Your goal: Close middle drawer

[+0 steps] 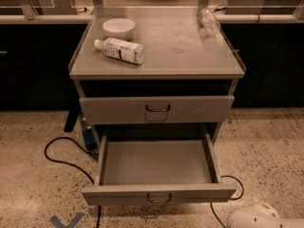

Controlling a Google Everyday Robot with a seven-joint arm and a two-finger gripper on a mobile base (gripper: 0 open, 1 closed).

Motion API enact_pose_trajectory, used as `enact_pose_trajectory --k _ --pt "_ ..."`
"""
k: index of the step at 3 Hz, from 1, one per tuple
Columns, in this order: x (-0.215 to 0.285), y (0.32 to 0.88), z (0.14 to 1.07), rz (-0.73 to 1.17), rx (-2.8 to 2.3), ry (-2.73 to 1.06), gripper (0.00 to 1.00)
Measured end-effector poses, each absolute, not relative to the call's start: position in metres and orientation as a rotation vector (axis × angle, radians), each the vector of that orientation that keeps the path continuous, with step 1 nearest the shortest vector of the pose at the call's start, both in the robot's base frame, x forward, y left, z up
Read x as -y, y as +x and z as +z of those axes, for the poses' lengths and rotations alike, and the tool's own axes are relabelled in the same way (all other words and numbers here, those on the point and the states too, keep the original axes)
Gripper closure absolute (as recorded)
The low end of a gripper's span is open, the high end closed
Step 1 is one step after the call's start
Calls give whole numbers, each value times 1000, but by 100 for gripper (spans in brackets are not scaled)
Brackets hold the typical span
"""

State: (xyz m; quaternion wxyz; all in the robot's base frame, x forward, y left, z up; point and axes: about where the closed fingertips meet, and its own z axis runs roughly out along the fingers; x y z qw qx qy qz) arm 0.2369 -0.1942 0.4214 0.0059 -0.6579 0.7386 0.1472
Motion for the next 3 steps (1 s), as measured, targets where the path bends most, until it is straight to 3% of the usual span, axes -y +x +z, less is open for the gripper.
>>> enact_pose_trajectory --k 2,3 --pt "152 271 379 628 -2052 -2220 0" --pt "134 296 379 605 -1885 -2211 0"
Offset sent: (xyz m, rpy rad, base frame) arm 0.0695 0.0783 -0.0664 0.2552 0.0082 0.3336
